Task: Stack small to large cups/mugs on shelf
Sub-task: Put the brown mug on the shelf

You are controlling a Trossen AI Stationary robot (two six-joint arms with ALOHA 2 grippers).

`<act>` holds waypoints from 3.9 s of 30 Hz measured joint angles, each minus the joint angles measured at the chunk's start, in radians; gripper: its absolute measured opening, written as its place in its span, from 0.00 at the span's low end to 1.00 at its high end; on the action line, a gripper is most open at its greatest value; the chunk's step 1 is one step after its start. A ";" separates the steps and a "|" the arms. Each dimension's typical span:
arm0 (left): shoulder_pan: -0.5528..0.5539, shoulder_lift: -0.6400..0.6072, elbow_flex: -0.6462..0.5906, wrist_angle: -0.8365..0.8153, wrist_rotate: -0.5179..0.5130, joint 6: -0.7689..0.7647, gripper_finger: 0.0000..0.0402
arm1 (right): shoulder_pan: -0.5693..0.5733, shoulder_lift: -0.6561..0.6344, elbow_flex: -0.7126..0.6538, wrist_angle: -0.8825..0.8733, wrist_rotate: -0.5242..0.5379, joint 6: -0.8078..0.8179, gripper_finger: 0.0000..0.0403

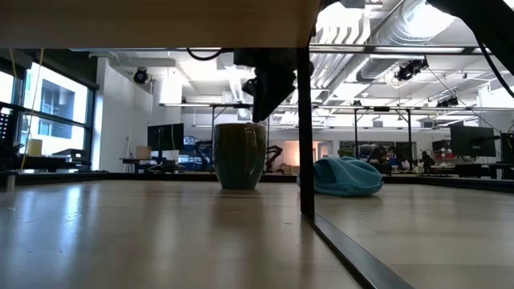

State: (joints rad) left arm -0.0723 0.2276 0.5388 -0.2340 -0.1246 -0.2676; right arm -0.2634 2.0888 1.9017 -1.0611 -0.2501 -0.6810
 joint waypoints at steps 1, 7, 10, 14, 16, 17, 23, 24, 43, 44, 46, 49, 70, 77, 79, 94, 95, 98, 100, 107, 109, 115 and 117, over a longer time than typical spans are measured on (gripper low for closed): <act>0.000 0.000 0.000 0.000 0.000 0.000 0.65 | 0.000 0.000 0.000 0.007 0.000 -0.002 0.24; 0.000 0.000 0.000 -0.001 0.000 0.000 0.65 | 0.001 0.000 0.000 0.034 0.001 -0.027 0.24; 0.000 0.000 0.000 -0.001 0.000 0.000 0.65 | 0.002 0.003 -0.004 0.035 0.001 -0.036 0.24; 0.000 0.000 0.000 -0.001 0.000 0.001 0.65 | 0.003 0.005 -0.041 0.038 0.003 -0.042 0.24; 0.000 0.000 0.000 -0.001 0.000 0.008 0.65 | 0.005 0.006 -0.057 0.044 0.007 -0.042 0.24; 0.000 0.000 0.000 -0.001 0.000 0.008 0.65 | 0.007 0.006 -0.064 0.045 0.014 -0.042 0.24; 0.000 0.000 0.000 -0.002 -0.026 0.012 0.65 | 0.009 0.007 -0.073 0.076 0.037 -0.026 0.24; 0.000 0.000 0.000 -0.002 -0.026 0.014 0.65 | 0.009 0.007 -0.073 0.078 0.043 -0.023 0.24; 0.000 0.000 0.000 -0.002 -0.026 0.027 0.65 | 0.011 0.042 -0.071 0.098 0.067 0.022 0.20; 0.000 0.000 0.000 -0.002 -0.026 0.027 0.65 | 0.012 0.043 -0.072 0.097 0.078 0.029 0.20; 0.000 0.000 0.000 -0.002 -0.026 0.027 0.65 | 0.015 0.043 -0.072 0.098 0.102 0.030 0.16; 0.000 0.000 0.000 -0.002 -0.026 0.027 0.65 | 0.015 0.044 -0.052 0.064 0.139 0.048 0.07; 0.000 0.000 0.000 -0.001 -0.026 0.027 0.65 | 0.047 0.046 0.135 -0.194 0.169 0.123 0.01; 0.000 0.000 0.000 -0.001 -0.026 0.027 0.65 | 0.080 0.046 0.236 -0.301 0.167 0.132 0.01; 0.000 -0.001 0.000 0.000 -0.026 0.027 0.65 | 0.088 0.045 0.267 -0.341 0.167 0.146 0.01; 0.000 -0.003 0.000 0.001 -0.044 0.036 0.65 | 0.142 0.030 0.446 -0.492 0.160 0.184 0.01; 0.000 -0.003 0.000 0.001 -0.052 0.038 0.65 | 0.146 0.030 0.450 -0.504 0.160 0.184 0.01; 0.000 -0.003 0.000 0.001 -0.058 0.052 0.65 | 0.161 0.030 0.453 -0.506 0.160 0.184 0.01; 0.000 -0.003 0.000 0.001 -0.066 0.054 0.65 | 0.171 0.030 0.453 -0.507 0.161 0.184 0.01; 0.000 -0.003 0.000 0.001 -0.077 0.054 0.65 | 0.220 0.030 0.453 -0.506 0.160 0.184 0.01; 0.000 -0.003 0.000 0.001 -0.079 0.054 0.65 | 0.235 0.030 0.453 -0.506 0.161 0.184 0.01; 0.000 -0.003 0.000 0.009 -0.079 0.054 0.65 | 0.279 0.025 0.453 -0.503 0.198 0.184 0.01; 0.000 -0.003 0.000 0.009 -0.079 0.054 0.65 | 0.287 0.010 0.453 -0.494 0.199 0.184 0.01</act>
State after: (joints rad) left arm -0.0719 0.2241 0.5388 -0.2250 -0.2035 -0.2138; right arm 0.0240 2.0993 2.3550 -1.5552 -0.0514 -0.4968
